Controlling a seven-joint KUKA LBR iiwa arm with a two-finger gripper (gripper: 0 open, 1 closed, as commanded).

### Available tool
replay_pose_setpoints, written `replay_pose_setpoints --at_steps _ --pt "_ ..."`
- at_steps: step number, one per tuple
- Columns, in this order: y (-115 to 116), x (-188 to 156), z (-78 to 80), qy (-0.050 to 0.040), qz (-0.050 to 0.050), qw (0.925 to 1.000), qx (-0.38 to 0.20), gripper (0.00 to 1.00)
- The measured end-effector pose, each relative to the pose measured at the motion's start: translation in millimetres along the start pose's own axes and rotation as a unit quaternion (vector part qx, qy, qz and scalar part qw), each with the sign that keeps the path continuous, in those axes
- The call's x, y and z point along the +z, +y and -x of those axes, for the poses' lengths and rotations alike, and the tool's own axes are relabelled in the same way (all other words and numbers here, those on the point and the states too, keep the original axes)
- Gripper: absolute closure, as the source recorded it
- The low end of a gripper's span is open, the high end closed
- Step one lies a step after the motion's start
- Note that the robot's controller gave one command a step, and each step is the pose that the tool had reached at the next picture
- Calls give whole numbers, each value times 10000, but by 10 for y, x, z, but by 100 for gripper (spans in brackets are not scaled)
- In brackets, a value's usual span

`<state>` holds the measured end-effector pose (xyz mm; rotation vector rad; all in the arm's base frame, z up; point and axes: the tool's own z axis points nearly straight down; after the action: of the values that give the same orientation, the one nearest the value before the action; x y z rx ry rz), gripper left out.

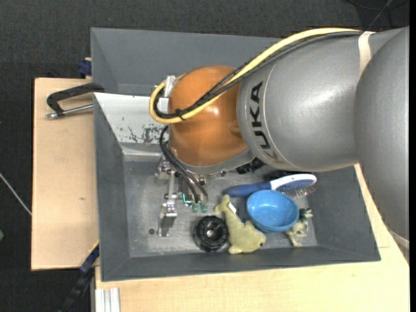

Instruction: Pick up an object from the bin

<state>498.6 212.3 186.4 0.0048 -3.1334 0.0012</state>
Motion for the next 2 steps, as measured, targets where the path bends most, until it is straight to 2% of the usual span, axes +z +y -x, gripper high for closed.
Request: replay_pose_setpoints --at_steps 1,2 --pt "-502 741 64 -8 -8 9950 1000 0" --pt "-1122 549 80 -39 -1 9915 1302 0"
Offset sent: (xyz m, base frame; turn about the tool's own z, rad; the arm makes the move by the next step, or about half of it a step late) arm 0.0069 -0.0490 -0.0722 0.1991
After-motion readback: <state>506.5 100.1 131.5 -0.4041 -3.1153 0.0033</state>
